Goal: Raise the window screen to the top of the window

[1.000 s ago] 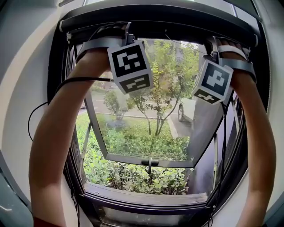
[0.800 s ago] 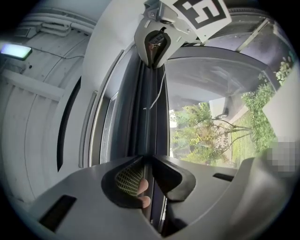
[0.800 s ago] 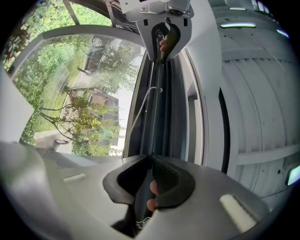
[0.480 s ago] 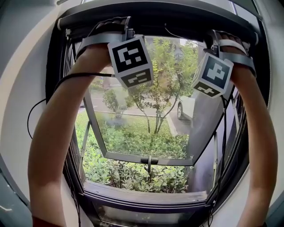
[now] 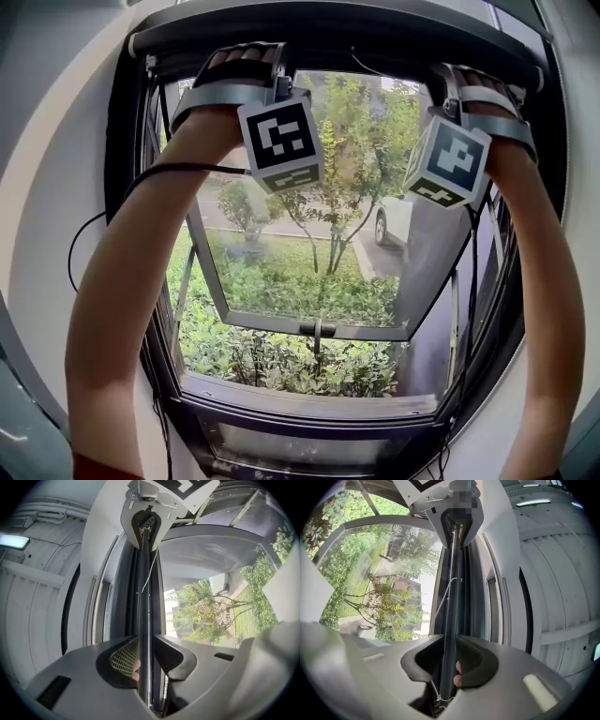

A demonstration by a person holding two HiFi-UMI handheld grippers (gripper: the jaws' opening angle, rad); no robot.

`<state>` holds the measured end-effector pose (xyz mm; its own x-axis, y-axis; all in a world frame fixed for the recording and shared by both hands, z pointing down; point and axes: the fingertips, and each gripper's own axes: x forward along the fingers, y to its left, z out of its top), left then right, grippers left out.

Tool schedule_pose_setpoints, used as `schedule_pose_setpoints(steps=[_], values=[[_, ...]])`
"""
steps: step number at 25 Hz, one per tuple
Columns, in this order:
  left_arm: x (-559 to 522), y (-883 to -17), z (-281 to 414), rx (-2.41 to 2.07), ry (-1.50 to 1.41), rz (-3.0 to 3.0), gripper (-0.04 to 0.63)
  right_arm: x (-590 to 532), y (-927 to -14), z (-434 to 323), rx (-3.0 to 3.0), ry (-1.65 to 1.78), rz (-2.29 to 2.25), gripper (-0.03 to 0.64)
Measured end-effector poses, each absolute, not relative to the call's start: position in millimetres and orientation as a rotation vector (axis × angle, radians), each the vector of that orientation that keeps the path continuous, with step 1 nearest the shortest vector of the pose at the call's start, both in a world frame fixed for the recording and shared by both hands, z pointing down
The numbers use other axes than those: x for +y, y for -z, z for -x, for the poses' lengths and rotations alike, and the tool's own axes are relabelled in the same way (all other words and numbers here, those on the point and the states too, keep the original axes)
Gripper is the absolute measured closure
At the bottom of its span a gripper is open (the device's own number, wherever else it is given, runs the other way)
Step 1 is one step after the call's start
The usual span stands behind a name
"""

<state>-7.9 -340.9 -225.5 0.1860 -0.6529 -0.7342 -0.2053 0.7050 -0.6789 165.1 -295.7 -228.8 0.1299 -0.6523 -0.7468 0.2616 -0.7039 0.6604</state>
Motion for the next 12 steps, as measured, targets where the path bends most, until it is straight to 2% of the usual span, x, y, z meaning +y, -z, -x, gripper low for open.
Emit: schedule_pose_setpoints(steps=[12], values=[[-344.2, 179.1, 2.0, 1.317, 0.387, 0.834, 0.469, -307.2, 182.8, -171.3, -0.458, 1.67, -1.678, 0.517]])
